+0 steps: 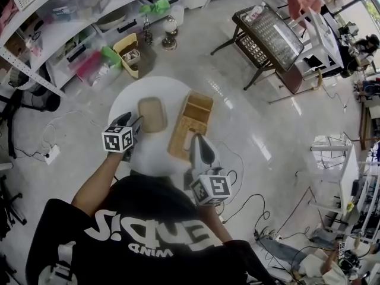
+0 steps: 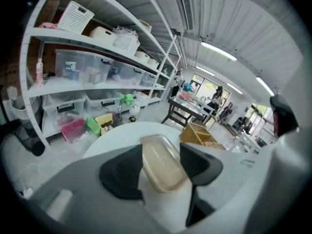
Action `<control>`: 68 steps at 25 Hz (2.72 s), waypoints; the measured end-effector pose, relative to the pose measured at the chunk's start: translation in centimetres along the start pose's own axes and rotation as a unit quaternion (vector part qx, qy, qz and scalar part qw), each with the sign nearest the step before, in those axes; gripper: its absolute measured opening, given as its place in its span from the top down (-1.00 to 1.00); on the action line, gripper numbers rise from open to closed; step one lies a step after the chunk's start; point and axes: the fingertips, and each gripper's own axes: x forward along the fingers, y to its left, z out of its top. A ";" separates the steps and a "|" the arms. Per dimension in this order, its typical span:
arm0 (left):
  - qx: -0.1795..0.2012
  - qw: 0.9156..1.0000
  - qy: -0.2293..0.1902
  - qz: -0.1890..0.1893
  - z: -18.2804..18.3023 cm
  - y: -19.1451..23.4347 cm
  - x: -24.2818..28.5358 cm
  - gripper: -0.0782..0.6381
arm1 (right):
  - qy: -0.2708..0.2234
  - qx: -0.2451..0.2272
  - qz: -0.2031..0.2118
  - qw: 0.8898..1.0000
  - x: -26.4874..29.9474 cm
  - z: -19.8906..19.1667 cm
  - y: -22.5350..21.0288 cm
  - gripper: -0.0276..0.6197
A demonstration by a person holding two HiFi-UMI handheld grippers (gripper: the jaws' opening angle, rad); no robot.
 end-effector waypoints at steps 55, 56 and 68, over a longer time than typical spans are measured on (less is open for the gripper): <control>-0.095 0.992 0.084 0.028 -5.3 2.0 4.8 0.49 | 0.031 0.023 -0.022 0.999 -0.5 -2.0 -3.0 0.91; -0.096 0.991 0.083 0.031 -5.3 2.1 4.7 0.51 | 0.031 0.021 -0.021 0.999 -0.6 -2.1 -2.9 0.91; -0.165 0.986 0.040 0.001 -4.4 1.9 3.4 0.64 | 0.029 0.024 -0.020 0.999 -1.3 -2.1 -2.2 0.91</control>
